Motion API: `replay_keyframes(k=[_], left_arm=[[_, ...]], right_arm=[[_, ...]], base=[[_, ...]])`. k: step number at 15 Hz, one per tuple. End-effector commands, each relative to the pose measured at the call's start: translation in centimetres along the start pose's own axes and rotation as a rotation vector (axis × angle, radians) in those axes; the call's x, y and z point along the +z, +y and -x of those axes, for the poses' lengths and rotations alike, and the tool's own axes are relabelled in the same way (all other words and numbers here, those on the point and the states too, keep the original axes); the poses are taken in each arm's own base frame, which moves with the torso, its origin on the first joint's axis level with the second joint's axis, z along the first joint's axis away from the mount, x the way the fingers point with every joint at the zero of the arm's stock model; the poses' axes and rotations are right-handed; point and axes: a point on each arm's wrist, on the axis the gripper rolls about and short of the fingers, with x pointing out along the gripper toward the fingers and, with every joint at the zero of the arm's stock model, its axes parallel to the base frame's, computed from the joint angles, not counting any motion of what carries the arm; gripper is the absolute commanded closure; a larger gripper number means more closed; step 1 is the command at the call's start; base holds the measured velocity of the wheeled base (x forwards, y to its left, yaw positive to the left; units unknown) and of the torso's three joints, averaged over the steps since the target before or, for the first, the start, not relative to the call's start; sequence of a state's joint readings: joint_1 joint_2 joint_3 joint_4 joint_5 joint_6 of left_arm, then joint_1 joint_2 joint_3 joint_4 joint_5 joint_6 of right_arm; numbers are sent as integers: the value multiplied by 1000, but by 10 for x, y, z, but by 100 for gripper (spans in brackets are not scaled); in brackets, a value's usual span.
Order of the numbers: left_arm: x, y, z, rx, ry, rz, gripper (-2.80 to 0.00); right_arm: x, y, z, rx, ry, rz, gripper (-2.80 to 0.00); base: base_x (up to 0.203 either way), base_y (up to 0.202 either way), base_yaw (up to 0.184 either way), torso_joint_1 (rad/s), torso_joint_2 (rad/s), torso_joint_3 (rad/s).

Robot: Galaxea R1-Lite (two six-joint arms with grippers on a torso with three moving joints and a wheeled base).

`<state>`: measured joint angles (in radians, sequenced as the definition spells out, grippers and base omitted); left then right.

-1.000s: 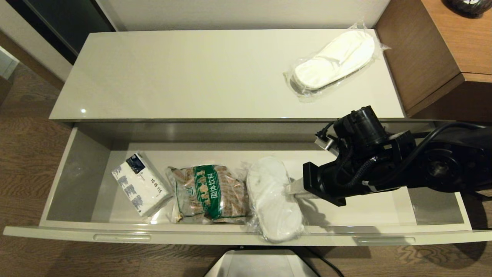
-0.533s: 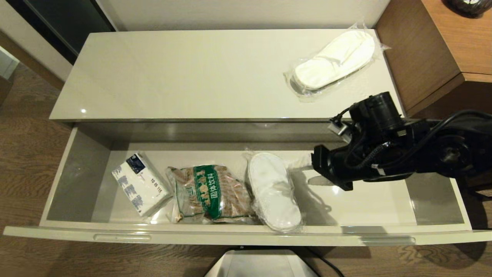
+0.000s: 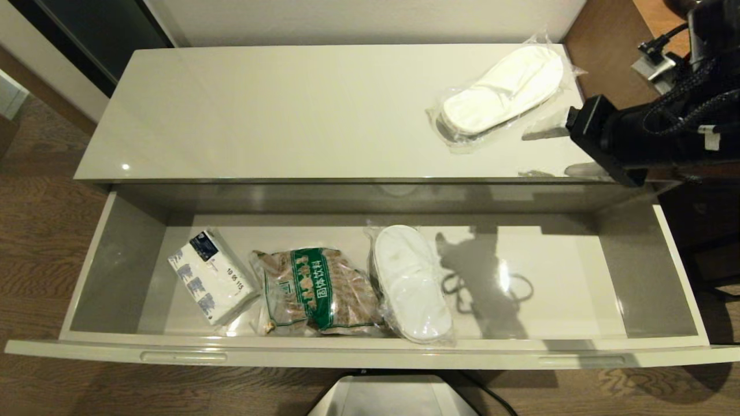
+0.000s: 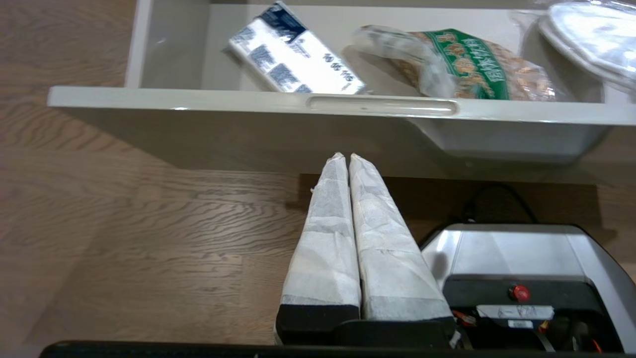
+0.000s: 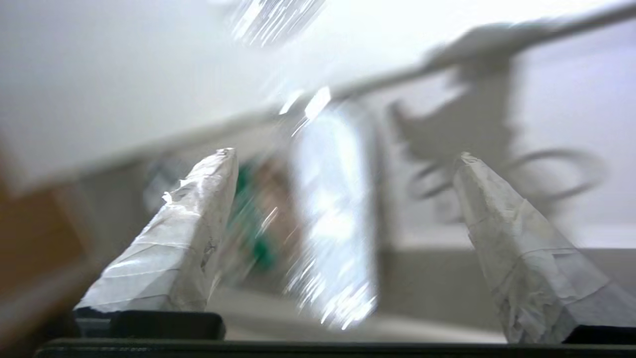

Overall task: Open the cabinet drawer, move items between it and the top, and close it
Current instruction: Put the disposable slippers in the drawer, then pick up the disposable slippers on the table

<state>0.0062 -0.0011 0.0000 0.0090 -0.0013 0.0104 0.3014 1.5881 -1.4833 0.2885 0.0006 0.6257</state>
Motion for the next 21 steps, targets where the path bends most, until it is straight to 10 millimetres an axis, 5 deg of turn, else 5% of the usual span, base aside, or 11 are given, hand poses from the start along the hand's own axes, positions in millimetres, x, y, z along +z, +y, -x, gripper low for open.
replay_keyframes(k=[1,8,9,16,20,21], left_arm=[[0,0,0,0,0,0,0],[0,0,0,0,0,0,0],[0,0,0,0,0,0,0],[0,0,0,1,0,0,0],[0,0,0,0,0,0,0],[0,0,0,0,0,0,0]], right_arm=[[17,-5,-2,-53,-81,-20,-280],[25,-5,-10,-4,-167,62,-280],[25,-5,-11,-4,-168,72,0],[32,-2,-13,4,-301,162,0],[29,-17,-54,-38,-309,177,0],[27,-20,-62,-35,-320,181,-280]], base=[[0,0,0,0,0,0],[0,0,0,0,0,0],[0,0,0,0,0,0],[0,0,0,0,0,0],[0,0,0,0,0,0],[0,0,0,0,0,0]])
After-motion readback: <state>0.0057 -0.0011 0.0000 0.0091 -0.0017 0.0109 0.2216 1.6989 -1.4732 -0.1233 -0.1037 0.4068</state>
